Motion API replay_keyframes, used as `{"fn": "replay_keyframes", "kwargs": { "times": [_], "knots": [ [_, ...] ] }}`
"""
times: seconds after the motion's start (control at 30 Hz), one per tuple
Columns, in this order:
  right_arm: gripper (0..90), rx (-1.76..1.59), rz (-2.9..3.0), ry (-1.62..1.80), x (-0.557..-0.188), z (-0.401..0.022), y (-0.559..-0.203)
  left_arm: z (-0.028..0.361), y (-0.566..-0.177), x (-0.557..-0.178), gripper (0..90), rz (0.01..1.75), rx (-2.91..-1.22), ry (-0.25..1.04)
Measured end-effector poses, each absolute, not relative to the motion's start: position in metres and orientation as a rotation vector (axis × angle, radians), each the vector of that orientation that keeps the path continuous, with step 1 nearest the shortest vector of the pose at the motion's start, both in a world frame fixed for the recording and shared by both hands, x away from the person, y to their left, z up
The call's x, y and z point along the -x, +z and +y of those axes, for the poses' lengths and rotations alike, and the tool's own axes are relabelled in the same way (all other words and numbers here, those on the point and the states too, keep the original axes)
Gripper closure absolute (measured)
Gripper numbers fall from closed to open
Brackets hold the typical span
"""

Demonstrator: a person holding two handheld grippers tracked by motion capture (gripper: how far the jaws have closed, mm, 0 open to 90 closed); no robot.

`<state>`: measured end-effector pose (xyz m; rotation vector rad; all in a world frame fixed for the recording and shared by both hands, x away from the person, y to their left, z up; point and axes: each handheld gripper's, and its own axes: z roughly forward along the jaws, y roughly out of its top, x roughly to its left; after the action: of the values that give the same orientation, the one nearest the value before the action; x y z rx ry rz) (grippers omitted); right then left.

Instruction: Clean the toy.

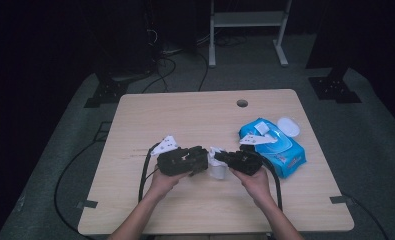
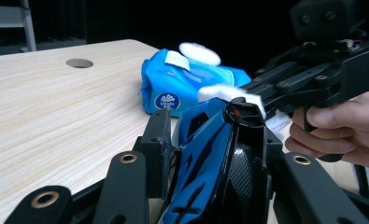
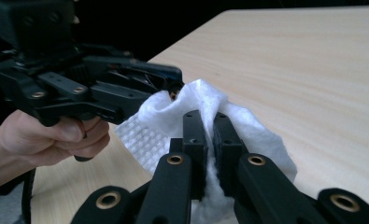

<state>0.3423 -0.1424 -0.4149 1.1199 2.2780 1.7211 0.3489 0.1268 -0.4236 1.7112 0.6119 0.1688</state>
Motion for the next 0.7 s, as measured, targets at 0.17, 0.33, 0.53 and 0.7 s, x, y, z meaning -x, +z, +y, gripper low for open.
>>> {"fn": "replay_keyframes", "kwargs": {
  "times": [0.17, 0.33, 0.53, 0.7],
  "knots": [
    [85.7, -1.034, 2.275, 1.738, -0.344, -0.137, -0.392, 0.123, -0.423, -0.344, 60.7, 0.586, -1.733, 0.189],
    [85.7, -0.927, 2.314, 1.728, -0.344, -0.123, -0.374, 0.123, -0.423, -0.344, 60.6, 0.583, -1.728, 0.185],
    [85.7, -0.824, 2.406, 1.661, -0.346, -0.108, -0.367, 0.122, -0.424, -0.341, 60.3, 0.575, -1.727, 0.198],
    [85.7, -0.877, 2.417, 1.596, -0.352, -0.117, -0.37, 0.12, -0.425, -0.341, 60.1, 0.567, -1.727, 0.194]
  ]
}}
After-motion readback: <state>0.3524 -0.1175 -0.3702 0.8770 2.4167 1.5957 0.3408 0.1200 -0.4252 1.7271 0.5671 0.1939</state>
